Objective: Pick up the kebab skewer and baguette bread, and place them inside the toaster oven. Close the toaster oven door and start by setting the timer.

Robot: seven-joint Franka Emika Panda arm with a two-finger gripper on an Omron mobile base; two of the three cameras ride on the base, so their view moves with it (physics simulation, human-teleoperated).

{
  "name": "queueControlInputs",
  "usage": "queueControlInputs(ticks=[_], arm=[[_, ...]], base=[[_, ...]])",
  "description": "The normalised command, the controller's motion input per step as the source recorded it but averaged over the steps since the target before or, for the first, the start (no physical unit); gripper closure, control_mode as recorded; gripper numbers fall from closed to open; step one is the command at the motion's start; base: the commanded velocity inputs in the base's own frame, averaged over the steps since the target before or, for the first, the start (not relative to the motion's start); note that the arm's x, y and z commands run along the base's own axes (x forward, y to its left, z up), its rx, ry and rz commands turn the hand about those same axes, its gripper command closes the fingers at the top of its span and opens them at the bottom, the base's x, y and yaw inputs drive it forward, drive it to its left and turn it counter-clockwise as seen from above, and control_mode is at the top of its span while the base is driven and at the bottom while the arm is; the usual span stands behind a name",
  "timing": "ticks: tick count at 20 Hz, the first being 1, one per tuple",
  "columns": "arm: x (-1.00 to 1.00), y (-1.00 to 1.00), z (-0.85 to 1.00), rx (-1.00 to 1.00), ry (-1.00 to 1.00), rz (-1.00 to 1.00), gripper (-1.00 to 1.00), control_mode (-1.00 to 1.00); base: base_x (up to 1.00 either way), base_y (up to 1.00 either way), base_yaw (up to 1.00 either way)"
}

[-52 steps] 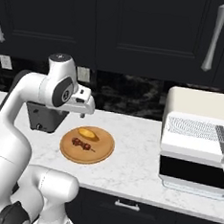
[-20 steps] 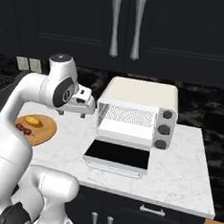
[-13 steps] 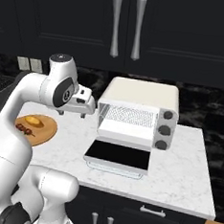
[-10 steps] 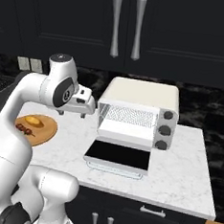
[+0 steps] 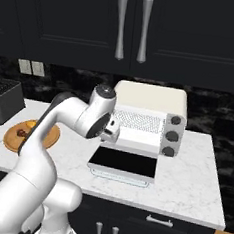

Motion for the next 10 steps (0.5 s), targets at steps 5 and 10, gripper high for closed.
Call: queueControlInputs(ticks=[5,10], arm=[[0.00,-0.20,-0.06,0.36,-0.03,-0.33,-1.00,-1.00],[0.00,-0.20,0.00,0.34,0.00,-0.29,-1.00,-1.00]], base=[[0.00,0.00,0.00],[0.00,0.00,0.00]])
